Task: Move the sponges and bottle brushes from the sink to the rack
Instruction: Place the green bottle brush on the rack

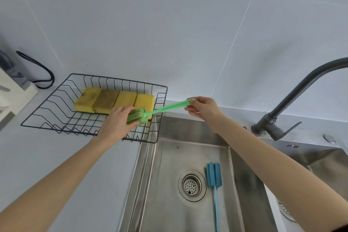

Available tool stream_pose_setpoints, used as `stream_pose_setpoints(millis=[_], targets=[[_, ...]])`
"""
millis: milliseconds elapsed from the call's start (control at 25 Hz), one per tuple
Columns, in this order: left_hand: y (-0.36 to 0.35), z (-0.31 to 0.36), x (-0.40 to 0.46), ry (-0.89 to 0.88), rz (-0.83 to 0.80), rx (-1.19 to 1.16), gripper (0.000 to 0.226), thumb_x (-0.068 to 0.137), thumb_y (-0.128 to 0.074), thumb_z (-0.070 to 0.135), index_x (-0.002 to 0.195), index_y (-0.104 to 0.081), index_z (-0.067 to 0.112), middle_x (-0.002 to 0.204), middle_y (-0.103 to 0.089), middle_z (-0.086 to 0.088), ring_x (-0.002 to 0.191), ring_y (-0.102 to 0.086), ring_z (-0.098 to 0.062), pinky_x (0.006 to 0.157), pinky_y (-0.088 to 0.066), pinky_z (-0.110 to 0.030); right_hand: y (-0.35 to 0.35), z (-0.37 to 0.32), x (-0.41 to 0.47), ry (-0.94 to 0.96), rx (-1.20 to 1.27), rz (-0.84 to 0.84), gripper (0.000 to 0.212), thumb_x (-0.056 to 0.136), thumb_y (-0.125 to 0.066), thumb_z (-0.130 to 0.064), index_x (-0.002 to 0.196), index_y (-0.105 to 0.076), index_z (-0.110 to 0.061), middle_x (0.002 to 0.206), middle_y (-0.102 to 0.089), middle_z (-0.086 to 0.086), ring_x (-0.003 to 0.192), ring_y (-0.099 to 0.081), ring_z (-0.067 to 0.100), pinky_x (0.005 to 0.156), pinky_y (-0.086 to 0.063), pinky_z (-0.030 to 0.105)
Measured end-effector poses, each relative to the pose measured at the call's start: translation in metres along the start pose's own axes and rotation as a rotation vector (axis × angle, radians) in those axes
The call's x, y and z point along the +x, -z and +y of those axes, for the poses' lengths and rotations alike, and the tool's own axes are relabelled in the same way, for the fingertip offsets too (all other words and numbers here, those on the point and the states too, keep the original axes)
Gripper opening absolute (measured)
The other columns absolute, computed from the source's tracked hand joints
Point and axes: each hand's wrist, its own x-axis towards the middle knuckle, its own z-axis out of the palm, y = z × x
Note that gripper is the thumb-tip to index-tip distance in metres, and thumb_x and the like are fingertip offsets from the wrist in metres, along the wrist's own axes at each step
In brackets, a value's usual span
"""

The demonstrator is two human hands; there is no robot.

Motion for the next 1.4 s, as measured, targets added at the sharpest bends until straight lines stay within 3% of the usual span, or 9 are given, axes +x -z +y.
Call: stream_pose_setpoints(millis=[400, 560, 760, 840, 1040, 1200, 1320, 1400], targets=[[-0.025, -0.017, 0.032, 0.083, -0.101, 0.028, 0.049, 0.080, -0.063, 0.032, 0.121, -0.049, 0.010, 0.120, -0.056, -0.012, 0.112, -0.050, -0.029, 0.086, -0.046, -0.039, -0.016, 0.021, 0.046, -0.057, -0.069, 0.001, 0.023, 0.095, -0.045, -0.006, 0.111, -0.061, 0.001, 0.075, -0.061, 0.000, 0.050, -0.064, -0.004, 0.052, -0.053, 0.006], [-0.034, -0.020, 0.040, 0.089, -0.103, 0.035, 0.049, 0.079, -0.065, 0.030, 0.121, -0.049, 0.010, 0.120, -0.057, -0.014, 0.110, -0.052, -0.032, 0.087, -0.048, -0.043, -0.016, 0.031, 0.054, -0.070, -0.091, 0.008, 0.016, 0.094, -0.046, -0.007, 0.102, -0.060, -0.008, 0.083, -0.062, 0.004, 0.060, -0.064, 0.001, 0.055, -0.053, 0.009], [-0.037, -0.017, 0.043, 0.102, -0.117, 0.054, 0.052, 0.079, -0.065, 0.028, 0.124, -0.047, 0.009, 0.124, -0.055, -0.014, 0.112, -0.051, -0.032, 0.089, -0.046, -0.043, -0.013, 0.034, 0.053, -0.094, -0.094, 0.002, 0.010, 0.095, -0.047, -0.009, 0.097, -0.057, -0.012, 0.077, -0.062, 0.000, 0.065, -0.062, 0.005, 0.053, -0.051, 0.010], [-0.035, -0.018, 0.044, 0.103, -0.159, 0.024, 0.055, 0.079, -0.065, 0.029, 0.126, -0.045, 0.008, 0.125, -0.054, -0.014, 0.114, -0.050, -0.032, 0.091, -0.045, -0.042, -0.012, 0.033, 0.051, -0.115, -0.093, 0.010, 0.010, 0.094, -0.049, -0.011, 0.102, -0.055, -0.012, 0.085, -0.063, 0.005, 0.065, -0.060, 0.006, 0.056, -0.050, 0.013], [-0.019, -0.008, 0.039, 0.107, -0.226, 0.017, 0.065, 0.080, -0.064, 0.033, 0.134, -0.037, 0.009, 0.131, -0.052, -0.012, 0.118, -0.050, -0.028, 0.093, -0.046, -0.042, 0.001, 0.029, 0.036, -0.160, -0.115, 0.009, 0.037, 0.089, -0.056, -0.008, 0.125, -0.049, -0.004, 0.098, -0.060, 0.011, 0.073, -0.060, 0.016, 0.065, -0.048, 0.018], [-0.004, 0.015, 0.035, 0.061, -0.189, 0.017, 0.065, 0.082, -0.061, 0.033, 0.137, -0.034, 0.012, 0.137, -0.048, -0.010, 0.121, -0.049, -0.027, 0.097, -0.045, -0.043, 0.015, 0.024, 0.023, -0.131, -0.230, 0.004, 0.040, 0.089, -0.055, -0.011, 0.128, -0.048, -0.005, 0.100, -0.057, 0.008, 0.090, -0.057, 0.019, 0.069, -0.048, 0.019], [0.007, 0.039, 0.032, -0.026, -0.133, -0.018, 0.059, 0.085, -0.058, 0.031, 0.137, -0.035, 0.014, 0.143, -0.043, -0.008, 0.129, -0.042, -0.026, 0.104, -0.039, -0.042, 0.029, 0.026, 0.013, -0.084, -0.352, 0.029, 0.040, 0.088, -0.055, -0.017, 0.127, -0.050, -0.008, 0.103, -0.060, 0.007, 0.096, -0.059, 0.019, 0.089, -0.047, 0.030], [0.012, 0.055, 0.029, -0.100, -0.109, -0.053, 0.055, 0.086, -0.057, 0.028, 0.135, -0.038, 0.014, 0.143, -0.043, -0.007, 0.130, -0.041, -0.025, 0.105, -0.036, -0.039, 0.040, 0.028, 0.006, -0.071, -0.404, 0.048, 0.039, 0.089, -0.054, -0.020, 0.127, -0.052, -0.011, 0.116, -0.062, 0.010, 0.109, -0.059, 0.023, 0.092, -0.043, 0.031]])
